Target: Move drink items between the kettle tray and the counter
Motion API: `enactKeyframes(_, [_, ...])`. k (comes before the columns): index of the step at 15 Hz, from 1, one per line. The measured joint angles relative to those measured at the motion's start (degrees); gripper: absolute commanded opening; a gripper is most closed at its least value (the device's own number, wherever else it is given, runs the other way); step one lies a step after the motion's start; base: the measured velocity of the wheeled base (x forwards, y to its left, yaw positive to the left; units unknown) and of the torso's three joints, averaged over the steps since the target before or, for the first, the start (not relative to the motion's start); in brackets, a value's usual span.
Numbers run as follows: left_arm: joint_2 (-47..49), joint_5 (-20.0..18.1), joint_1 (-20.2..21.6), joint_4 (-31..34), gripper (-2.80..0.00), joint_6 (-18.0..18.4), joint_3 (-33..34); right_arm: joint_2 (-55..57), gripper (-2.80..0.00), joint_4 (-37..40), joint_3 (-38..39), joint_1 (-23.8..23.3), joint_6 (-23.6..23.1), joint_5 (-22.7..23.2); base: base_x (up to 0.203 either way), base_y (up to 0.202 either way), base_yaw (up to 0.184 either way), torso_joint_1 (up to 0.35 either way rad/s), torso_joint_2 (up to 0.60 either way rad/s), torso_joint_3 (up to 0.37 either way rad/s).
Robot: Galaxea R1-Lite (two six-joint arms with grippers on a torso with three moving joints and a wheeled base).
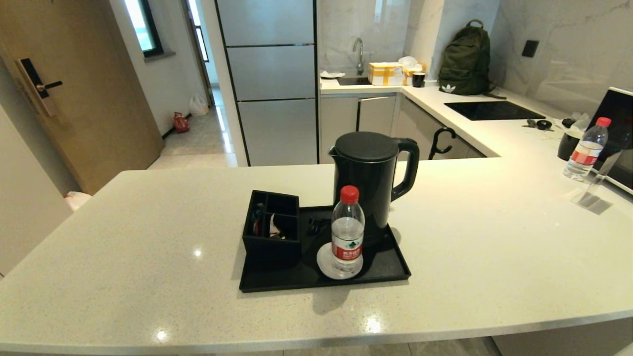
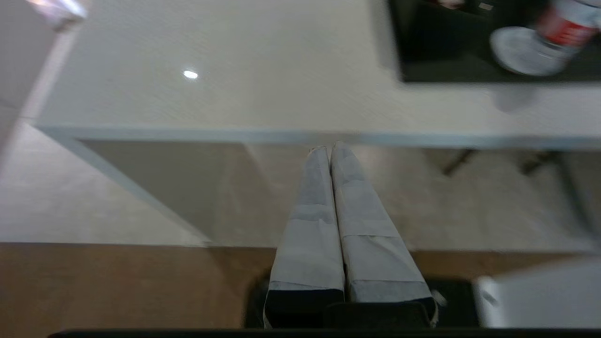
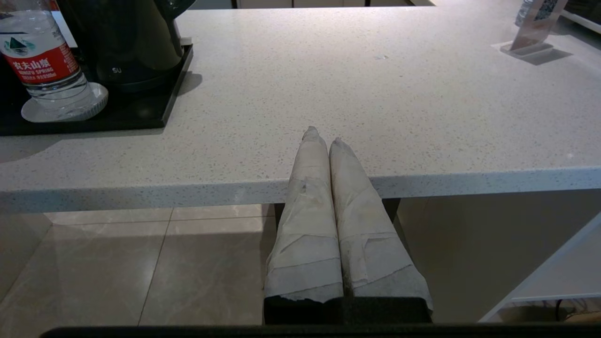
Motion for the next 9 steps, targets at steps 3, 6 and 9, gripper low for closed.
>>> enactKeyframes(3, [-4.87,-0.49,-6.84,7.86,-2.8,-5.78,-1.4,0.0,-2.8,0.0,0.0,0.0,0.0,-0.02,0.0,0.0,0.0,0.0,0.0,0.0])
enactKeyframes(6, [-14.22,-1.51,-8.84,7.37,-2.8,-4.1,4.95,0.0,-2.8,-0.11,0.02,0.0,0.02,-0.06,0.0,0.0,0.0,0.0,0.0,0.0])
enactKeyframes(9, [-20.74,-0.57,-9.15,-0.35,-2.8,-2.56,15.71,0.0,-2.8,-0.11,0.07,-0.02,0.0,-0.04,0.0,0.0,0.0,0.0,0.0,0.0])
